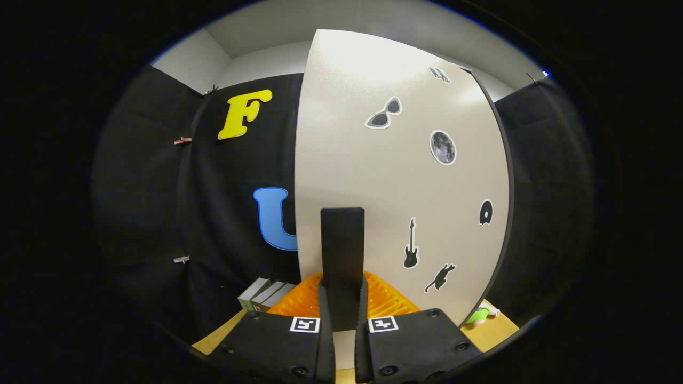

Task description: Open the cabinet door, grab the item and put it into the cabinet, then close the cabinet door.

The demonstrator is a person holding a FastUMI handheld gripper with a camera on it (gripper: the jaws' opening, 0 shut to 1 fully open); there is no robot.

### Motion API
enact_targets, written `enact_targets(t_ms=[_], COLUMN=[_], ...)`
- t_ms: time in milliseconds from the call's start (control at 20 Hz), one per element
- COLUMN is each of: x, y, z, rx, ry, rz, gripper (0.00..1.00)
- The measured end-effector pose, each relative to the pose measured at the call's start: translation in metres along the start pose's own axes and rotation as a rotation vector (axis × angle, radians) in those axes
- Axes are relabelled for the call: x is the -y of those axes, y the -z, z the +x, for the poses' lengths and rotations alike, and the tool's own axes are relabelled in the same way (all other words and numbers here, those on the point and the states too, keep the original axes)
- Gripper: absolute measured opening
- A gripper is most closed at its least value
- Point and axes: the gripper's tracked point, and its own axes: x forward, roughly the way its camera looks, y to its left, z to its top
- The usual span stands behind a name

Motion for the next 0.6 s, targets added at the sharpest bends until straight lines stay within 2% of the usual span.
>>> enact_targets(t_ms=[300,600], x=[0.011,0.022], y=[0.0,-0.003], z=[-0.022,-0.047], rx=[-0.007,-0.016], ry=[-0.01,-0.127], rz=[-0.003,-0.003], gripper=[0.18,0.18])
